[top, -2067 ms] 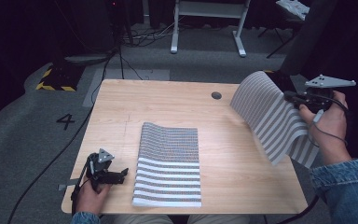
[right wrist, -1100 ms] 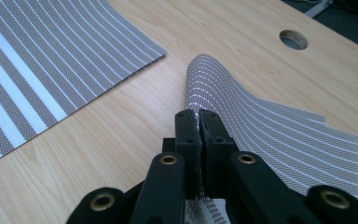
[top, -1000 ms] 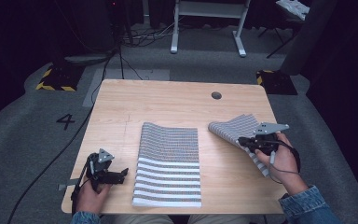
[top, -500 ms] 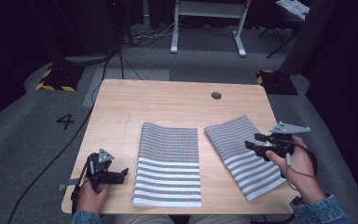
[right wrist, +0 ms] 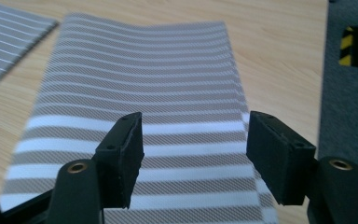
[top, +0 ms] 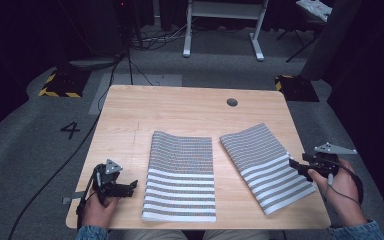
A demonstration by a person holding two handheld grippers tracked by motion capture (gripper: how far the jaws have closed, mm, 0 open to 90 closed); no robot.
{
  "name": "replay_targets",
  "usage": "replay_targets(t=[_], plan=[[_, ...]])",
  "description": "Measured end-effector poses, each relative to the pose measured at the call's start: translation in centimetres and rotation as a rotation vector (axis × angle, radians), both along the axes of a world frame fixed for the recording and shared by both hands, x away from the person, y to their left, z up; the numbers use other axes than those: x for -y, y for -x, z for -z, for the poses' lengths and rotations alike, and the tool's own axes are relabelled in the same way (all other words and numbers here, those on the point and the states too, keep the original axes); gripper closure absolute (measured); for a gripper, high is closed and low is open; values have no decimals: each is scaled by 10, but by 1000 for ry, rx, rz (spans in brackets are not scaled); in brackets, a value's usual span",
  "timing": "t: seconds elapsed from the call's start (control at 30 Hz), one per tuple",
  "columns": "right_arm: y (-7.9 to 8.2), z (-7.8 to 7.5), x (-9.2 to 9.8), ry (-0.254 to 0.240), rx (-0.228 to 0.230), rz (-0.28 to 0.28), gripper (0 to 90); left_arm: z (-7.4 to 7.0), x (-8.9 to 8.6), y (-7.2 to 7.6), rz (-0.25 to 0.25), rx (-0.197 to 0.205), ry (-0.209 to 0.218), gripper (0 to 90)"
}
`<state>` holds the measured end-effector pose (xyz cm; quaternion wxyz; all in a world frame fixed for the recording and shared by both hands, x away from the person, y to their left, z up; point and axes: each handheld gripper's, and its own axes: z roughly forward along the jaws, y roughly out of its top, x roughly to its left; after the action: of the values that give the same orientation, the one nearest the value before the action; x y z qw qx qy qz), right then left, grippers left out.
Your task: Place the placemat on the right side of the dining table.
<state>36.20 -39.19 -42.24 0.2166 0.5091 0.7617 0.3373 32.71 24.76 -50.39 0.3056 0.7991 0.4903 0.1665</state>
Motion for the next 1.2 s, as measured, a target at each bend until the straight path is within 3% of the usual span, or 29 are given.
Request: replay_targets(t=[0.3, 0.53, 0.7, 0.93, 1.2], plan=[[4, 41, 22, 13, -94, 66, 363, 0, 0, 0, 0, 0, 0, 3], [7, 62, 27, 55, -122, 83, 331, 0, 0, 0, 0, 0, 0, 2], [8, 66, 27, 49, -110, 88, 306, 0, 0, 0, 0, 0, 0, 3], [12, 64, 22, 46, -110, 84, 449, 0, 0, 0, 0, 0, 0, 2], [15, 62, 16, 46, -100, 34, 689, 0, 0, 0, -1, 0, 0, 3]])
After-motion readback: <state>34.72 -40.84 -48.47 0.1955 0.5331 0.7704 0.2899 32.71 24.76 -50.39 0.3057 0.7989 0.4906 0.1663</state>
